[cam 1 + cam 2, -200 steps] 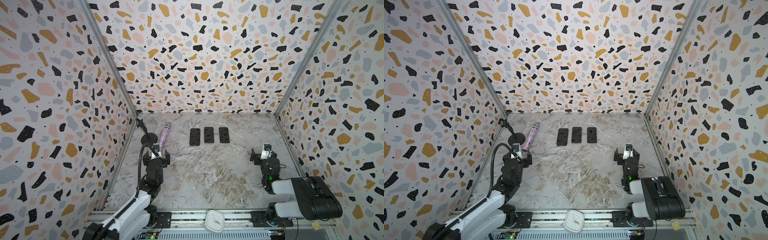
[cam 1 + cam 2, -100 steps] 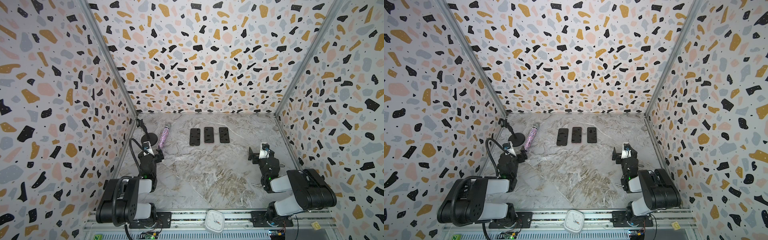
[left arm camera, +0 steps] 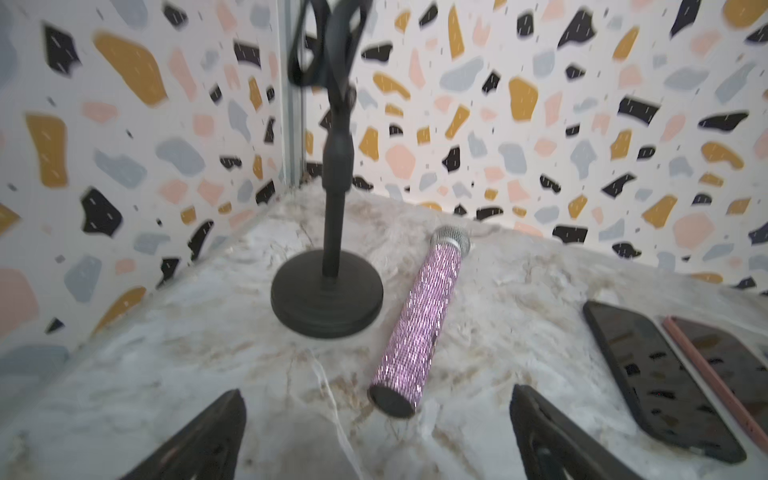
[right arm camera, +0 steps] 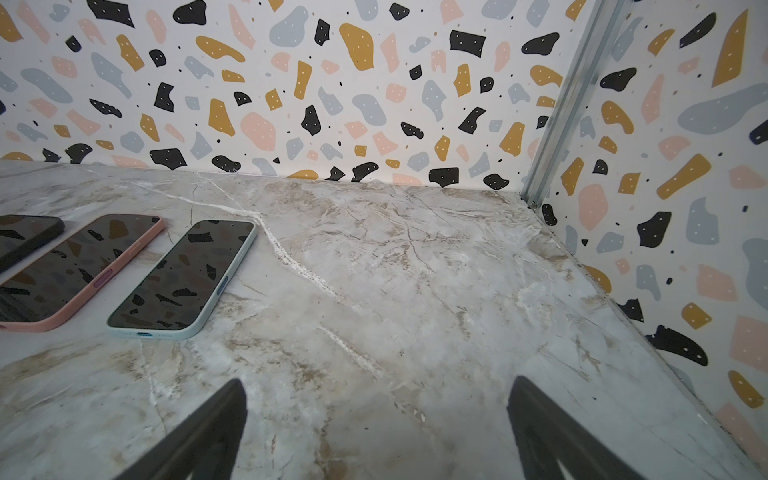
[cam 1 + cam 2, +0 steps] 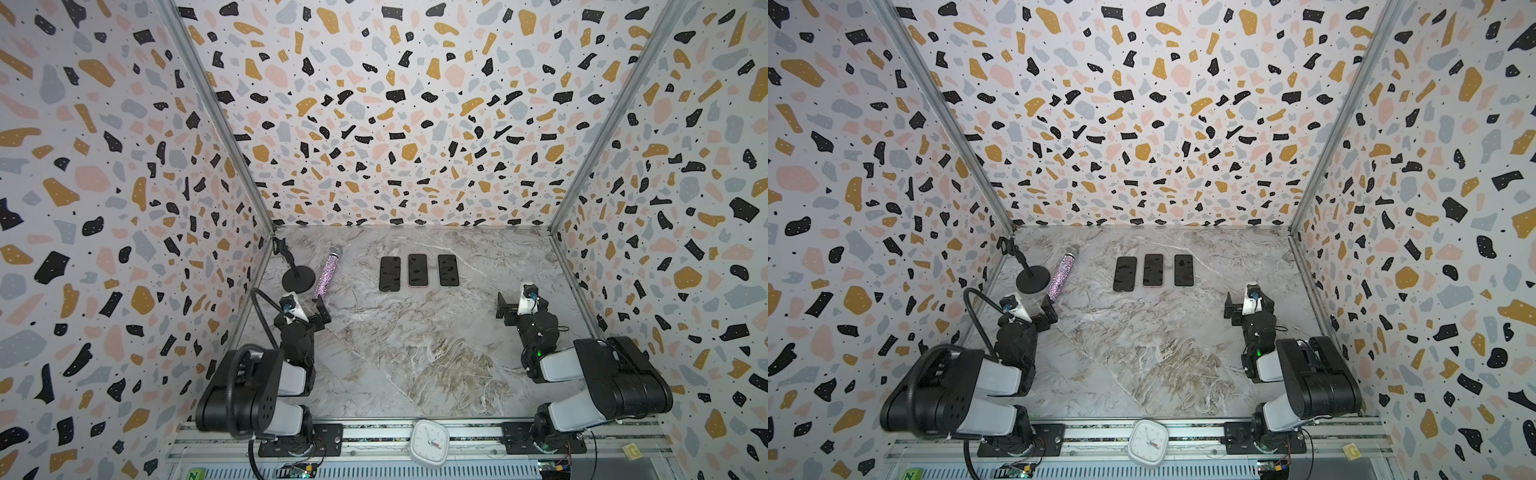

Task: Put the phone into the phone case

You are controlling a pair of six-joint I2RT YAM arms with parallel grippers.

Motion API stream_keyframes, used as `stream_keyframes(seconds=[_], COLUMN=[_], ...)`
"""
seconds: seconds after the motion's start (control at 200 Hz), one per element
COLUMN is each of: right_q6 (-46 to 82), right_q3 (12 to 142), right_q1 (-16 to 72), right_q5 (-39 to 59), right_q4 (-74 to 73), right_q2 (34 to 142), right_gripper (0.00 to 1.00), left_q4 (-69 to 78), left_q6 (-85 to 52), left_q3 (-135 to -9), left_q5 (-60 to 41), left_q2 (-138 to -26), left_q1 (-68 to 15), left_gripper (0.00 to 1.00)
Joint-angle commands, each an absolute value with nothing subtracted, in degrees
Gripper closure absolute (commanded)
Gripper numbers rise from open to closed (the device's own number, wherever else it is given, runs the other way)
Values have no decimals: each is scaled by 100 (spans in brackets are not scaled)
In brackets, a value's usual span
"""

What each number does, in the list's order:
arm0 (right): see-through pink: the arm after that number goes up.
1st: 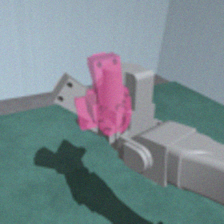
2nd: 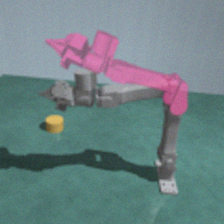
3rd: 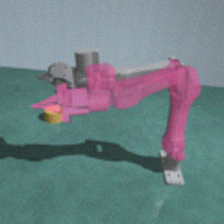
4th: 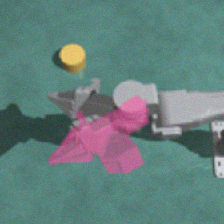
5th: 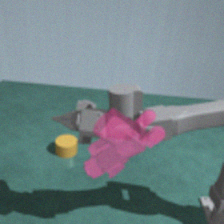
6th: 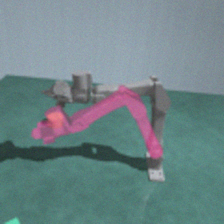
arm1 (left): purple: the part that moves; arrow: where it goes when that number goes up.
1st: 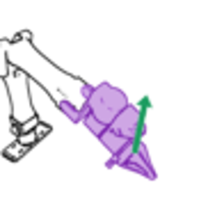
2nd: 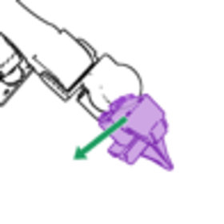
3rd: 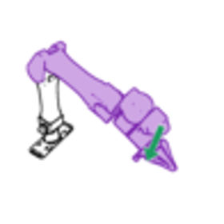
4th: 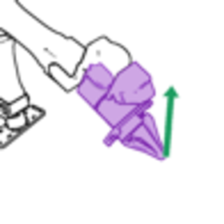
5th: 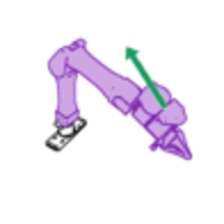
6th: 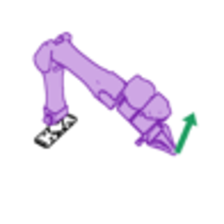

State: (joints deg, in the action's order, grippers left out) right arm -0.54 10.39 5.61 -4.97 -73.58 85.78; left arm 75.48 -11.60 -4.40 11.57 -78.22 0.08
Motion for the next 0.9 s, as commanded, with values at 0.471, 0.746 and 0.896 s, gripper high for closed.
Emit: stream_keyframes(seconds=[0.471,0.746,0.896], right_q6=[-52,-46,-31], right_q3=[1143,1151,1202], right_q1=[548,549,512], right_q5=[-531,-525,-434], right_q4=[-7286,-7273,-7195], right_q2=[8569,8578,8581], right_gripper=[1,1,1], left_q4=[7706,7124,7069], left_q6=[-134,-89,-99], left_q3=[-736,-1178,-1208], left_q5=[890,1354,1367], left_q2=[-8108,-8427,-8431], left_q1=[413,238,237], left_gripper=[0,0,1])
